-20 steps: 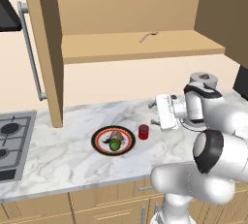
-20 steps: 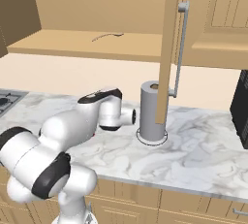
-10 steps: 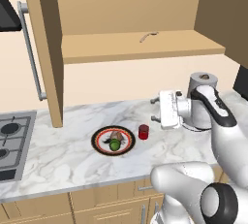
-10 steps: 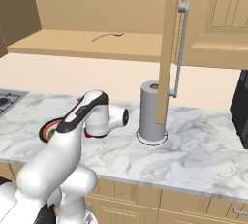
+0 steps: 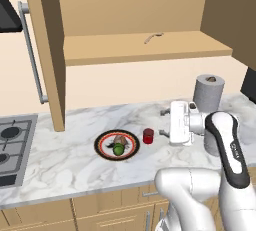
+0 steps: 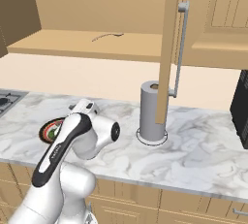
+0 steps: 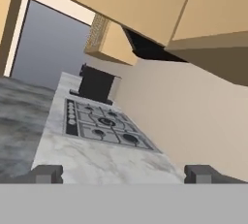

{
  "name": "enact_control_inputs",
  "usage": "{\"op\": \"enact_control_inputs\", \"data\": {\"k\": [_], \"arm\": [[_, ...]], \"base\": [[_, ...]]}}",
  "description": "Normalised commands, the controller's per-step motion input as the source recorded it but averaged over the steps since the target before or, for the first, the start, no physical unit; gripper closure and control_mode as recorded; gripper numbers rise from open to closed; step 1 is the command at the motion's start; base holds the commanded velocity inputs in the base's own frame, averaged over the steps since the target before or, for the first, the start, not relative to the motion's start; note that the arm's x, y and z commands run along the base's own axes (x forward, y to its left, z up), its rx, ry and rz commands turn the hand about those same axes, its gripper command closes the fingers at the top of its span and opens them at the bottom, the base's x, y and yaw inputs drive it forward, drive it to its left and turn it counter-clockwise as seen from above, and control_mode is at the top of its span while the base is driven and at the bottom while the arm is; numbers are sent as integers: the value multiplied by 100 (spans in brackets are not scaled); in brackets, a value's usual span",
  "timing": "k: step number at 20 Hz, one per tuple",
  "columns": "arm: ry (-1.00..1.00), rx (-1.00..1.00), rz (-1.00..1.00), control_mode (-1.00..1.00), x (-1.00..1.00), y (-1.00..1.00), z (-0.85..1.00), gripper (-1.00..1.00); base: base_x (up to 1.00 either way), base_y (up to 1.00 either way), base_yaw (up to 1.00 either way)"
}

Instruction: Pick the avocado and bread from the counter and place them on the plate. Then pick the jam from the cabinet and place it next to the plate. Lastly close the cabinet door.

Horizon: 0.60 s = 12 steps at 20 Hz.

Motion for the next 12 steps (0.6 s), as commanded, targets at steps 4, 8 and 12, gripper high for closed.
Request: {"op": "enact_control_inputs", "data": {"k": [4,8,12], "arm": [[0,2,-6,-100,-68,0,28,-100],[0,2,-5,-100,-70,0,20,-100],[0,2,-3,-100,-74,0,11,-100]], "base": [[0,0,0],[0,0,0],[0,0,0]]}}
